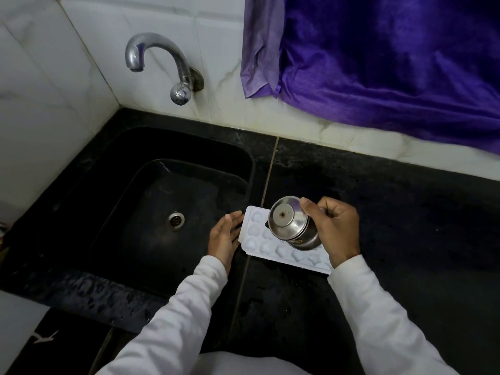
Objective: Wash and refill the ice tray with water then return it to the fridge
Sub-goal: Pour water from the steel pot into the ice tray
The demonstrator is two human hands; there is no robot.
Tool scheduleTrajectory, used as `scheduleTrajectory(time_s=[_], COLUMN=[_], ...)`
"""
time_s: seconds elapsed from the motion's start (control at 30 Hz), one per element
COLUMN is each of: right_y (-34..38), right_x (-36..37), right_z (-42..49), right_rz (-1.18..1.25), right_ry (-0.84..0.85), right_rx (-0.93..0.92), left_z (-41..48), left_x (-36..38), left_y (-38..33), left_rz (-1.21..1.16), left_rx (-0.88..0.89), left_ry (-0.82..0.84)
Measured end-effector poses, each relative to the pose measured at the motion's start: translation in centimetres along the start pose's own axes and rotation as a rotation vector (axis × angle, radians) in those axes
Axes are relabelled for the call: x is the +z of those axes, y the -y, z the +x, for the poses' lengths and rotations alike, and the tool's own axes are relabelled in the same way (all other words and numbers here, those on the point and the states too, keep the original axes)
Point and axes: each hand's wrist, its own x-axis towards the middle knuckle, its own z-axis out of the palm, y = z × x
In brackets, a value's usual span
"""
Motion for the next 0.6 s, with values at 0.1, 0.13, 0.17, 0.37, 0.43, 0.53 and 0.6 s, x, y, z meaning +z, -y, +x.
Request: scheduleTrajectory(time_s=[0.1, 0.13, 0.17, 0.37, 0.43, 0.53, 0.6], right_y=[-0.3, -0.4, -0.5, -0.5, -0.6, -0.6, -0.6], right_x=[0.1, 0.1, 0.2, 0.8, 0.9, 1.0, 1.0], right_z=[-0.4, -0.6, -0.7, -1.0, -1.0, -1.1, -1.1], right_rz=[-0.029, -0.039, -0.049, -0.130, -0.140, -0.145, -0.153], right_ry=[0.016, 0.022, 0.027, 0.050, 0.053, 0.060, 0.068], right_rx=[-0.016, -0.022, -0.028, -0.108, -0.116, -0.131, -0.134], left_z=[0.0, 0.0, 0.0, -0.2, -0.3, -0.4, -0.4], left_x=[-0.1, -0.1, -0.1, -0.2, -0.3, -0.2, -0.1], left_y=[0.1, 0.1, 0.1, 0.1, 0.0, -0.1, -0.1], left_rz=[0.003, 0.005, 0.007, 0.019, 0.021, 0.026, 0.027], left_rx=[0.000, -0.002, -0.003, 0.002, 0.003, -0.001, -0.009], left_ry=[0.006, 0.007, 0.006, 0.010, 0.010, 0.007, 0.007])
